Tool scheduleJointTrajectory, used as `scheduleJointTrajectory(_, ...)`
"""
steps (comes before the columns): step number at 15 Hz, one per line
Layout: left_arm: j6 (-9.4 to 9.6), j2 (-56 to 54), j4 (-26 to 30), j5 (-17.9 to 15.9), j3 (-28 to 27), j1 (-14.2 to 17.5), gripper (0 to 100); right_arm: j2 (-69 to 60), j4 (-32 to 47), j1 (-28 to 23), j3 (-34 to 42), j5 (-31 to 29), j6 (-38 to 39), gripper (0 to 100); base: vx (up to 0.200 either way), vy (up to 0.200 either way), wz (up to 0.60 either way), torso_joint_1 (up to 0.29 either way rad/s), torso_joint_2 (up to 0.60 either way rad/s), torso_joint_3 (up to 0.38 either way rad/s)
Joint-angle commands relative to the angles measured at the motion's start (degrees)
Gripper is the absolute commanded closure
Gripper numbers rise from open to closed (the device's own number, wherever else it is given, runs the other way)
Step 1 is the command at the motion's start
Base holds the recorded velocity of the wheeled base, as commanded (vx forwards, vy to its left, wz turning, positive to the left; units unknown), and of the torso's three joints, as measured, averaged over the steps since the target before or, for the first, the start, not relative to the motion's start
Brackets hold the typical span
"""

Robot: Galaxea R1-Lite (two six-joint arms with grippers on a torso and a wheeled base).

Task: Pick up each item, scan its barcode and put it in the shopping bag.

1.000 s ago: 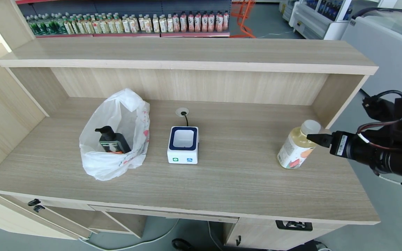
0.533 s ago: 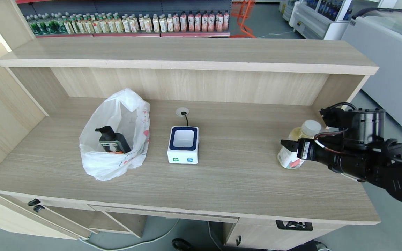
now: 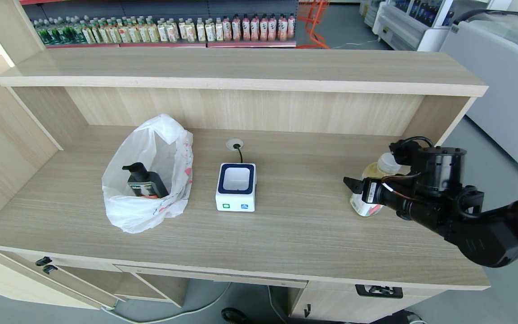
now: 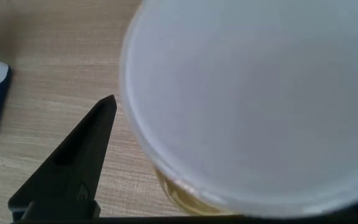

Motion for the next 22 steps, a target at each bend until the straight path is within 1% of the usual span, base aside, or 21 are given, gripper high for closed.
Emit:
scheduleJointTrajectory(1,0.02,-0.01,0.02,0.01,0.07,0.01,0,2.33,-1.65,0.02,-0.45,0.09,-0.99,0,0.0,0.0,0.0,0.0,0.0,0.0)
scheduleJointTrajectory(3,0.02,-0.01,0.02,0.01,-0.01,0.01,0,2.95,-3.32,0.02,-2.03,0.97,-1.17,0,0.0,0.0,0.0,0.0,0.0,0.0)
scheduleJointTrajectory(4,0.02,-0.01,0.02,0.01,0.07,0.01,0,2.95,-3.32,-0.24,-2.56,2.02,-1.43,100,0.0,0.0,0.0,0.0,0.0,0.0)
scheduleJointTrajectory(9,0.02,-0.01,0.02,0.01,-0.01,0.01,0,3.03,-3.5,-0.59,-2.83,2.11,-6.35,100,0.0,0.0,0.0,0.0,0.0,0.0)
scheduleJointTrajectory(12,0.02,-0.01,0.02,0.01,0.07,0.01,0,2.95,-5.78,-0.59,-1.6,2.11,-8.29,100,0.0,0.0,0.0,0.0,0.0,0.0)
scheduleJointTrajectory(14,0.02,-0.01,0.02,0.01,-0.01,0.01,0,2.24,-6.13,-1.65,-0.98,4.49,-8.2,100,0.0,0.0,0.0,0.0,0.0,0.0)
scheduleJointTrajectory(15,0.02,-0.01,0.02,0.01,-0.01,0.01,0,0.75,-5.96,-2.44,-0.98,7.12,-8.2,100,0.0,0.0,0.0,0.0,0.0,0.0)
scheduleJointTrajectory(17,0.02,-0.01,0.02,0.01,-0.01,0.01,0,-6.9,-1.39,-4.11,-1.24,17.14,-7.67,100,0.0,0.0,0.0,0.0,0.0,0.0)
scheduleJointTrajectory(18,0.02,-0.01,0.02,0.01,-0.01,0.01,0,-15.34,6.7,-4.9,-1.16,30.41,-4.68,100,0.0,0.0,0.0,0.0,0.0,0.0)
scheduleJointTrajectory(19,0.02,-0.01,0.02,0.01,-0.01,0.01,0,-20.35,11.97,-5.16,-1.33,39.11,-3.28,100,0.0,0.0,0.0,0.0,0.0,0.0)
scheduleJointTrajectory(20,0.02,-0.01,0.02,0.01,-0.01,0.01,0,-23.95,16.46,-5.16,-1.42,45.97,-3.19,100,0.0,0.0,0.0,0.0,0.0,0.0)
scheduleJointTrajectory(21,0.02,-0.01,0.02,0.01,-0.01,0.01,0,-26.06,19.97,-4.72,-1.42,49.57,-3.1,100,0.0,0.0,0.0,0.0,0.0,0.0)
scheduleJointTrajectory(22,0.02,-0.01,0.02,0.01,-0.01,0.01,0,-27.64,23.13,-3.14,-1.42,51.68,-2.75,100,0.0,0.0,0.0,0.0,0.0,0.0)
